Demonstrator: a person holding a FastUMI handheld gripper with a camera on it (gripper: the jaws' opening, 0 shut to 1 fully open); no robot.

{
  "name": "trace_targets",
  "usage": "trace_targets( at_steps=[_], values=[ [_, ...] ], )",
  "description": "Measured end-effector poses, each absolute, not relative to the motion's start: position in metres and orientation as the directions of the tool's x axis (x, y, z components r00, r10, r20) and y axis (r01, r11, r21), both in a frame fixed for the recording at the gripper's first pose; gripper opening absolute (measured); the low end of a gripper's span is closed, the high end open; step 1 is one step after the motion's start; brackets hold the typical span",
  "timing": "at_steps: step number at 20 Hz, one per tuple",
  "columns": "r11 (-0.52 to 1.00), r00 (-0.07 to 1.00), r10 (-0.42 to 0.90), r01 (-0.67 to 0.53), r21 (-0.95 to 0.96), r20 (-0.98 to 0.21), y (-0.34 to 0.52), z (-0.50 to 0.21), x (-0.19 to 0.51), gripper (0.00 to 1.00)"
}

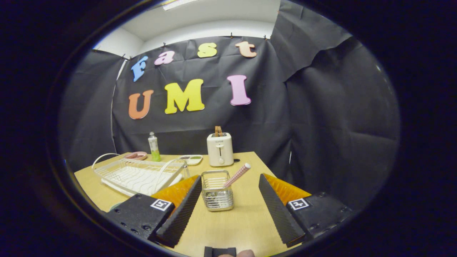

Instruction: Take the plate from the dish rack, then take the spoon from the basket and place it into the plate.

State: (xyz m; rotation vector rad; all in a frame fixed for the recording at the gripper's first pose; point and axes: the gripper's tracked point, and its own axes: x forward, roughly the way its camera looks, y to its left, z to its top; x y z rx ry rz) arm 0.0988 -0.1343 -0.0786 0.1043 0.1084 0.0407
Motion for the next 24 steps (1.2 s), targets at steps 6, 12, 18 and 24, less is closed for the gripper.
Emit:
trace_targets(
  at_steps=[6, 12, 18, 24],
  values=[
    [0.973, 0.970, 0.157, -0.120, 0.197, -0.186, -0.138, -0.105, 0.157, 0.96],
    [0.959, 0.936, 0.257, -0.216, 0.186, -0.241, -0.114, -0.112, 0.176, 0.55],
    [0.943, 0.912, 0.319, -0.279, 0.179, -0.259, -0.102, -0.097, 0.175, 0.18],
    [0.978, 0.952, 0.206, -0.190, 0.089, -0.228, -0.120, -0.059, 0.160, 0.08]
  ],
)
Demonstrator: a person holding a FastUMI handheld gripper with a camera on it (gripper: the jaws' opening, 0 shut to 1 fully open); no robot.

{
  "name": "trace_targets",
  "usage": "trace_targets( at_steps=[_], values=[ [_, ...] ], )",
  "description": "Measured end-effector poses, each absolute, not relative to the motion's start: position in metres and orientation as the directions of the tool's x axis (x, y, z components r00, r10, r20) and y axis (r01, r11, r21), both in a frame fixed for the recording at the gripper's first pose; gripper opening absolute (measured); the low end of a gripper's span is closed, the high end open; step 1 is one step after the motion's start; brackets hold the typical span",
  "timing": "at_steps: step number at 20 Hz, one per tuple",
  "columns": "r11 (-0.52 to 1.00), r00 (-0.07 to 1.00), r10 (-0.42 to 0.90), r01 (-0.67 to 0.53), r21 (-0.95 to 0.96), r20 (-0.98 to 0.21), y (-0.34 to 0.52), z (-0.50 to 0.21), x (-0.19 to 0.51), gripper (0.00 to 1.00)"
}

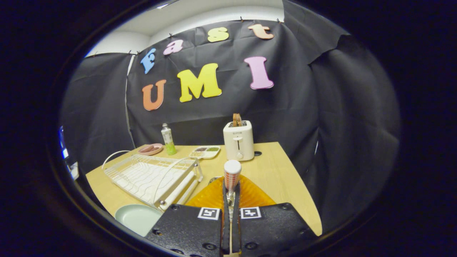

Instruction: Take the plate from the dish rack, then take the spoon from the basket and place it into the plate.

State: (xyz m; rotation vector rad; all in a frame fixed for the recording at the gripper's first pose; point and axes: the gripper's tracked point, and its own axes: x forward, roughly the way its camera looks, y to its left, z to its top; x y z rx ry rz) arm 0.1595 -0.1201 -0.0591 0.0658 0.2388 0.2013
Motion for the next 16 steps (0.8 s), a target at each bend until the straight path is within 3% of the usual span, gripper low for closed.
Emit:
trace_targets(
  at_steps=[9, 16],
  values=[
    [0.970, 0.953, 0.243, -0.235, 0.068, -0.178, -0.076, 0.006, 0.083, 0.08],
    [0.927, 0.884, 0.375, -0.362, 0.099, -0.278, 0.021, -0.034, 0.015, 0.08]
  ],
)
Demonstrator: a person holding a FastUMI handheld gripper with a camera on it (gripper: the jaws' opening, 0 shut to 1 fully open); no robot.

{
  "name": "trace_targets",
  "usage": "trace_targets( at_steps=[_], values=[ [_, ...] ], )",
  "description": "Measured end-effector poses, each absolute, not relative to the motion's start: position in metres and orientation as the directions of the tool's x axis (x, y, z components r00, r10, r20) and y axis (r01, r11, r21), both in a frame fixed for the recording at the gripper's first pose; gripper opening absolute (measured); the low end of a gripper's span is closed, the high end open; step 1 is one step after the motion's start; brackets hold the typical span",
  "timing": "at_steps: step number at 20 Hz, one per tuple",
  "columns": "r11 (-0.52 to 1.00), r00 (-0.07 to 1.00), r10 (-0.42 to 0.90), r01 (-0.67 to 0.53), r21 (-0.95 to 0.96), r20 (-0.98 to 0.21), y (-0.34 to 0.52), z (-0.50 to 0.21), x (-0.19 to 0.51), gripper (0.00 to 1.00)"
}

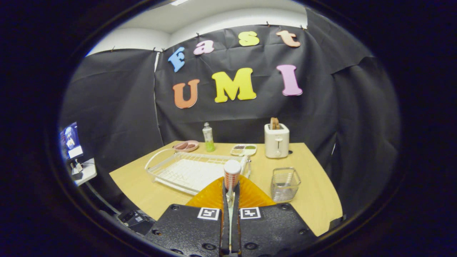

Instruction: Take the plate from the dish rack, then take the spoon from the basket and place it into the plate.

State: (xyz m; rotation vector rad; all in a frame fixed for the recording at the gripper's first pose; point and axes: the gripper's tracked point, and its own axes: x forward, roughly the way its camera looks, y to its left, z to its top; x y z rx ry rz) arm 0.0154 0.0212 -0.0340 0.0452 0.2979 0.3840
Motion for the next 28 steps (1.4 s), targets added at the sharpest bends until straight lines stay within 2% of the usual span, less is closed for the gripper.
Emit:
trace_targets(
  at_steps=[6, 13, 17, 22, 23, 28],
  values=[
    [0.924, 0.843, 0.382, -0.343, 0.167, -0.380, 0.075, -0.080, 0.005, 0.08],
    [0.871, 0.743, 0.491, -0.405, 0.279, -0.455, 0.119, -0.110, 0.001, 0.08],
    [0.893, 0.774, 0.450, -0.382, 0.239, -0.446, 0.110, -0.111, 0.010, 0.17],
    [0.936, 0.838, 0.352, -0.318, 0.152, -0.417, 0.098, -0.108, 0.027, 0.97],
    [0.944, 0.854, 0.330, -0.303, 0.132, -0.403, 0.095, -0.105, 0.029, 1.00],
    [0.970, 0.920, 0.242, -0.225, 0.092, -0.307, 0.081, -0.086, 0.037, 1.00]
  ],
)
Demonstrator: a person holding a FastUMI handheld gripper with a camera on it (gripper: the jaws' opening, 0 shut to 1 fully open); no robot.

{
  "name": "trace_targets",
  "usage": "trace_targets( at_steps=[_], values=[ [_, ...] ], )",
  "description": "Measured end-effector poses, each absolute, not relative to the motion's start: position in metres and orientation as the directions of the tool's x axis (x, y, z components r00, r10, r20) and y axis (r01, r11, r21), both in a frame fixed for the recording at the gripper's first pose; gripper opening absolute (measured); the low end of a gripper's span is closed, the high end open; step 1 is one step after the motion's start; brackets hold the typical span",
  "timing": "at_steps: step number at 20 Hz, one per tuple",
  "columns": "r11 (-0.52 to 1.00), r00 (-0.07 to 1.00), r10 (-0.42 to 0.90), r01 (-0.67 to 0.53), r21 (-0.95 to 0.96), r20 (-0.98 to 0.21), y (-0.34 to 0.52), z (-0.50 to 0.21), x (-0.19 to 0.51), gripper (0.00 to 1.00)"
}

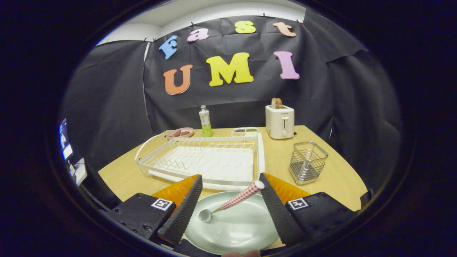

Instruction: Take the plate from the dish rack, then take the spoon from the basket and place it into the plate.

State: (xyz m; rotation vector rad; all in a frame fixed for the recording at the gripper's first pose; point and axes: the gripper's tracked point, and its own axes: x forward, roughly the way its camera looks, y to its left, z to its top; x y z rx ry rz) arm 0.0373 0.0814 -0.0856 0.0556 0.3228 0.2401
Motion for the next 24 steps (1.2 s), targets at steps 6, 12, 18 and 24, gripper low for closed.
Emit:
trace_targets(
  at_steps=[6, 12, 18, 24],
  values=[
    [0.986, 0.968, 0.161, -0.147, 0.083, -0.194, 0.063, -0.053, 0.035, 1.00],
    [0.993, 0.986, 0.115, -0.110, 0.053, -0.120, 0.067, -0.038, 0.032, 1.00],
    [0.999, 0.998, 0.038, -0.038, 0.011, -0.041, 0.058, -0.017, 0.021, 1.00],
    [1.000, 1.000, 0.012, -0.012, 0.006, 0.003, 0.047, -0.010, 0.014, 1.00]
  ],
)
